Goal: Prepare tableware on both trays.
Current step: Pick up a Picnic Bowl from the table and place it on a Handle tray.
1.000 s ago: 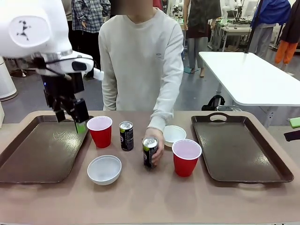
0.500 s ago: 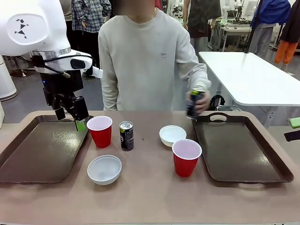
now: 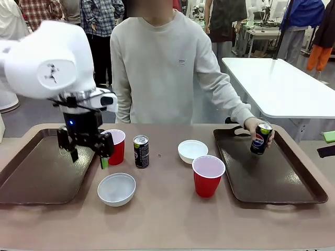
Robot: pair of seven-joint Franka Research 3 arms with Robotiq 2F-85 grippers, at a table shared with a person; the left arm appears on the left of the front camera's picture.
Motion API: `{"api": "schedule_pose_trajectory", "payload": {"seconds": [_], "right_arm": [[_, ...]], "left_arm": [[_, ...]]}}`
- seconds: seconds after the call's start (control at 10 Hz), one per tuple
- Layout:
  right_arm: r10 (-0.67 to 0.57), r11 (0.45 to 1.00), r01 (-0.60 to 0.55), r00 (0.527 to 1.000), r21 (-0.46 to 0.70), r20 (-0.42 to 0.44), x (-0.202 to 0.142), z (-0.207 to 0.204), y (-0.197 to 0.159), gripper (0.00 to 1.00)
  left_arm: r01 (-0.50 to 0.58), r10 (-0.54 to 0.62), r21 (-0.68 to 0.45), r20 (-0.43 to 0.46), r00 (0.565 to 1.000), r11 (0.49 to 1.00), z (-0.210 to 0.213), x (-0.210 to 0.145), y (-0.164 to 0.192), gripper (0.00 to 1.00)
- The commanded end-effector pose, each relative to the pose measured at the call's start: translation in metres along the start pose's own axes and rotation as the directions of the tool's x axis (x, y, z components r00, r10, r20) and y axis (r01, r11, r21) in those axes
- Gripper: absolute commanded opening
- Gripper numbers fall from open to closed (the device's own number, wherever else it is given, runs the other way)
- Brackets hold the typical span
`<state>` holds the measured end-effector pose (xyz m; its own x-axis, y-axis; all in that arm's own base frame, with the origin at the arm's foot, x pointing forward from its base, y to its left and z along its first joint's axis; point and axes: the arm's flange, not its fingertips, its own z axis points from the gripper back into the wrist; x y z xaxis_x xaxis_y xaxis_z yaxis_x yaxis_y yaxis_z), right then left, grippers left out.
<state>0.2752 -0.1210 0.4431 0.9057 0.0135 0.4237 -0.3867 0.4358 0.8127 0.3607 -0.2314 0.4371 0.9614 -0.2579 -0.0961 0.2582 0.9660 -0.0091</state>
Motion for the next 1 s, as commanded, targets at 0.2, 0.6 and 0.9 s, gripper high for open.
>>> {"api": "schedule_pose_trajectory", "payload": {"seconds": [0.2,0.6,0.9], "right_arm": [[0.004,1.0,-0.004,1.0,0.009,0.003,0.0,0.0,0.0,1.0],[0.004,1.0,-0.004,1.0,0.009,0.003,0.0,0.0,0.0,1.0],[0.004,1.0,-0.004,1.0,0.009,0.003,0.0,0.0,0.0,1.0]], "left_arm": [[-0.065,0.065,-0.021,0.013,0.998,0.998,-0.016,-0.001,-0.01,1.0],[-0.103,0.102,-0.067,-0.013,0.995,0.992,-0.074,0.02,-0.022,1.0],[-0.101,0.104,-0.083,0.035,0.994,0.991,-0.091,0.022,-0.019,1.0]]}}
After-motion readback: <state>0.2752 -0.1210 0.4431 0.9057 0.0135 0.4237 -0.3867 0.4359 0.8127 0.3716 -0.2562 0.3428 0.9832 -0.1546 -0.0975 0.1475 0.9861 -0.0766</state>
